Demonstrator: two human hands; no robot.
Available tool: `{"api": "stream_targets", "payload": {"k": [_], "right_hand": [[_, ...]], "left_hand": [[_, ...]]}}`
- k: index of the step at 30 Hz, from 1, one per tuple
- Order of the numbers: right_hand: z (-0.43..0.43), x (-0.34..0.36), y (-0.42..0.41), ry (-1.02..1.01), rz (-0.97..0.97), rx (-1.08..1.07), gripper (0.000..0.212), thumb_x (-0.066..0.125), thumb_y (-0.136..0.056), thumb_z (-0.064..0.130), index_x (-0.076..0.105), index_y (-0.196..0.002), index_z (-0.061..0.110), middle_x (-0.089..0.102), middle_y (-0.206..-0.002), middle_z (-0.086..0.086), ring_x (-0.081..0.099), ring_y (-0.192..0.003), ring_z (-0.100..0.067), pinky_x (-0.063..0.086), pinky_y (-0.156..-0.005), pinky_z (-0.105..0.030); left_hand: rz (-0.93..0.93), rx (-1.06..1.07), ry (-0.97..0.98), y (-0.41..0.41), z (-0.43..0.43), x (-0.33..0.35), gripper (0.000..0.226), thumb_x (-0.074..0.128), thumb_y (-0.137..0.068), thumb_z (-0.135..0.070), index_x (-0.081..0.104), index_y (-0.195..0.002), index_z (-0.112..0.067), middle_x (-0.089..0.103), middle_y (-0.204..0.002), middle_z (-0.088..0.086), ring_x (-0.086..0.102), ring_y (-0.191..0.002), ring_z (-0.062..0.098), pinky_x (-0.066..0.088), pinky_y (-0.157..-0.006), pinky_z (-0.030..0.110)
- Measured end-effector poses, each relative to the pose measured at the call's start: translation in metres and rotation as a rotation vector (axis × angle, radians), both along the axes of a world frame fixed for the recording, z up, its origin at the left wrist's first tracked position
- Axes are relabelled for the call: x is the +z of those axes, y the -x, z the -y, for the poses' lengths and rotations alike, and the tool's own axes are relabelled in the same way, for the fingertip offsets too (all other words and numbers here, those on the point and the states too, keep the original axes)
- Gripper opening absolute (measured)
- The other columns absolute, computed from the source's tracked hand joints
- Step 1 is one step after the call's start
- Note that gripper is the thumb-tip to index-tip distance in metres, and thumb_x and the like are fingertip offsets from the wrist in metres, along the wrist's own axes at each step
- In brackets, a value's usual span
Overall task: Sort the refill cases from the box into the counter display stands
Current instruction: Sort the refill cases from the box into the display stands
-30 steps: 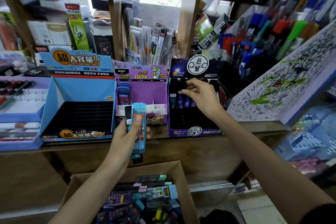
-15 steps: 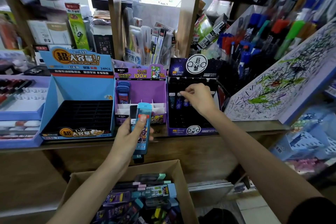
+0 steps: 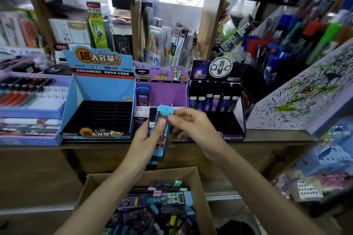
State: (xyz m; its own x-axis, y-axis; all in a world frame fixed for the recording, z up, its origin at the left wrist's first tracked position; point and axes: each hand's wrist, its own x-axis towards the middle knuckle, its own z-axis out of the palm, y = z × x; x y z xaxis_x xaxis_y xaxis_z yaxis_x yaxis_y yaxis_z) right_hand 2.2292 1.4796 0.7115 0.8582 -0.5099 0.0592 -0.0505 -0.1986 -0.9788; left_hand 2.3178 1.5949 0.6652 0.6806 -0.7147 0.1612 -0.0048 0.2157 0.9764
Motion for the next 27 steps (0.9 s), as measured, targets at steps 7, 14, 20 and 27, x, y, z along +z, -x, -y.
{"api": "stream_targets", "payload": {"k": [7,14,20,27], "right_hand": [[-0.011,-0.003,-0.021,-0.032,0.029,0.020,0.011,0.060,-0.090,0.013,0.059,-0.080,0.010,0.066,-0.077,-0.007,0.062,-0.061,-0.009,0.048,-0.053,-0.021],[0.035,0.036,-0.065,0.178,0.203,-0.253,0.009,0.058,-0.092,0.012,0.058,-0.084,0.017,0.067,-0.083,0.000,0.063,-0.058,-0.002,0.050,-0.051,-0.019],[0.052,0.015,-0.108,0.373,0.125,-0.259,0.008,0.062,-0.089,0.010,0.060,-0.085,0.017,0.064,-0.079,-0.003,0.064,-0.070,-0.014,0.054,-0.069,-0.027],[0.053,-0.018,-0.114,0.473,-0.010,-0.211,0.008,0.062,-0.089,0.012,0.064,-0.096,0.010,0.063,-0.077,0.004,0.064,-0.072,-0.014,0.054,-0.074,-0.031]], "left_hand": [[-0.088,0.102,-0.112,-0.015,-0.016,-0.001,0.038,0.051,-0.078,-0.055,0.063,-0.099,-0.026,0.073,-0.081,-0.011,0.069,-0.071,0.004,0.049,-0.054,0.013],[-0.257,0.186,-0.103,-0.054,-0.038,0.000,0.025,0.036,-0.098,-0.025,0.057,-0.092,-0.013,0.054,-0.054,-0.009,0.048,-0.044,0.005,0.040,-0.040,0.022],[-0.201,0.193,-0.073,-0.060,-0.056,-0.003,0.025,0.036,-0.100,-0.022,0.059,-0.095,-0.012,0.057,-0.058,-0.007,0.051,-0.048,0.006,0.042,-0.041,0.022],[-0.120,0.164,-0.061,-0.055,-0.064,-0.006,0.021,0.041,-0.098,-0.025,0.055,-0.103,-0.010,0.056,-0.076,-0.001,0.054,-0.059,0.005,0.048,-0.051,0.019]]}}
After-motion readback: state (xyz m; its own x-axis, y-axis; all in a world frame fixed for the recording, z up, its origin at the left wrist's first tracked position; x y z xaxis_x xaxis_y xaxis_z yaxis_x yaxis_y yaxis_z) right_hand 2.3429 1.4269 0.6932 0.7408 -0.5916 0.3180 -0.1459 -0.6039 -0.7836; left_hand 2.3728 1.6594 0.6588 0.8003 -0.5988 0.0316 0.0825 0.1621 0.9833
